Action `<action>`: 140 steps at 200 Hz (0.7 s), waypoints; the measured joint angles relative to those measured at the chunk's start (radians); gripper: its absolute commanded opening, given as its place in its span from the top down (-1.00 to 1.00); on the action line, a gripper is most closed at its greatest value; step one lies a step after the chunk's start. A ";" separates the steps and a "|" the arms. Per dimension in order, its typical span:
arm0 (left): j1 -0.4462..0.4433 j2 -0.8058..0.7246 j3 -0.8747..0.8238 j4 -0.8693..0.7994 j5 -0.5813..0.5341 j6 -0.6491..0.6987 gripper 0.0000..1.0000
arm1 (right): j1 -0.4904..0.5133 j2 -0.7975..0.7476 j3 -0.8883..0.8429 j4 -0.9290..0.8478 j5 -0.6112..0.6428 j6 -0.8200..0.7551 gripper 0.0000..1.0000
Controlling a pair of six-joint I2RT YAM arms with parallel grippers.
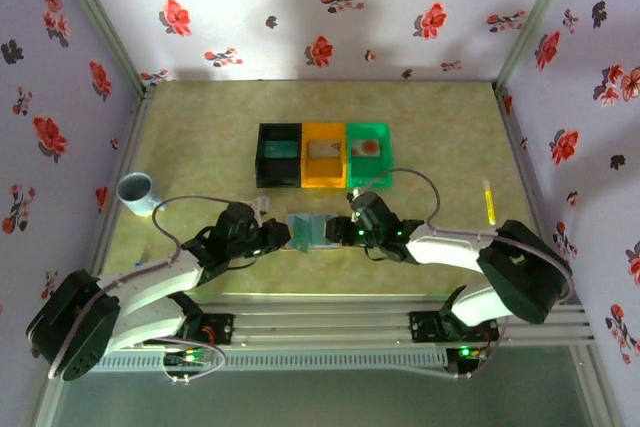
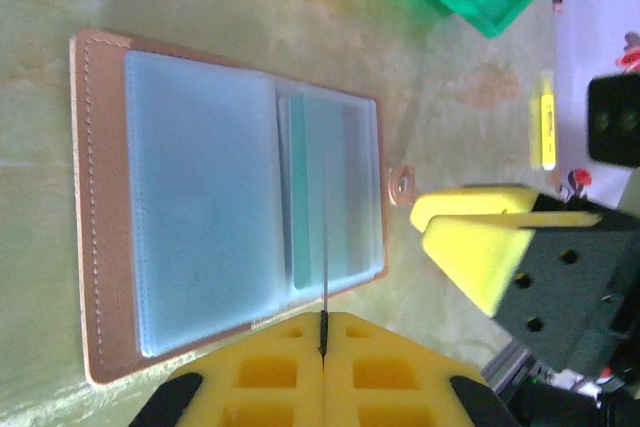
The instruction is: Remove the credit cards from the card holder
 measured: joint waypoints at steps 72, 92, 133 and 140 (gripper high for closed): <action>0.018 -0.049 0.195 -0.275 0.140 0.180 1.00 | -0.024 -0.107 -0.003 0.005 -0.151 -0.145 -0.06; 0.020 -0.049 0.217 -0.328 0.167 0.220 1.00 | -0.027 -0.131 -0.037 0.048 -0.187 -0.158 -0.09; 0.022 -0.049 0.219 -0.376 0.234 0.266 1.00 | -0.027 -0.161 -0.098 0.125 -0.238 -0.180 -0.11; 0.022 -0.049 0.219 -0.377 0.248 0.270 1.00 | -0.027 -0.164 -0.104 0.135 -0.244 -0.183 -0.12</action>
